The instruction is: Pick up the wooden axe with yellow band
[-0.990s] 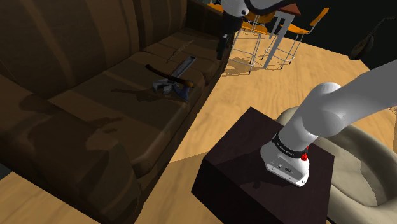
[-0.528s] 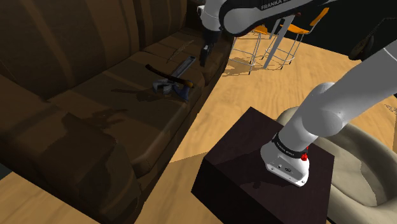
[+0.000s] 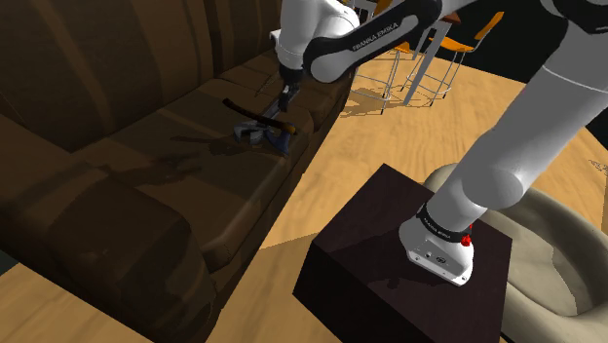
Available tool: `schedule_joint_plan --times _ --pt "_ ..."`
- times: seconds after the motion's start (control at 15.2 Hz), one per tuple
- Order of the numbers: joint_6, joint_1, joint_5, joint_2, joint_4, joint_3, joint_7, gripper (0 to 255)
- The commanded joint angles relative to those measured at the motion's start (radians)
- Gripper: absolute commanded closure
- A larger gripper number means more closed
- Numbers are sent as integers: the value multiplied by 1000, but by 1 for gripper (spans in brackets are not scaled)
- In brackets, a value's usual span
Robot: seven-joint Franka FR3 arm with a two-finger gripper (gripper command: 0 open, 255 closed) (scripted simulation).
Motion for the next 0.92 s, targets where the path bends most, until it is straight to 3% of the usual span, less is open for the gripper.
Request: schedule_joint_plan --times 0.0,0.46,0.86 --pt "34 1 -61 77 49 -1 27 0" --pt "100 48 -254 344 261 -32 115 0" --pt "143 65 -305 409 278 -54 164 0"
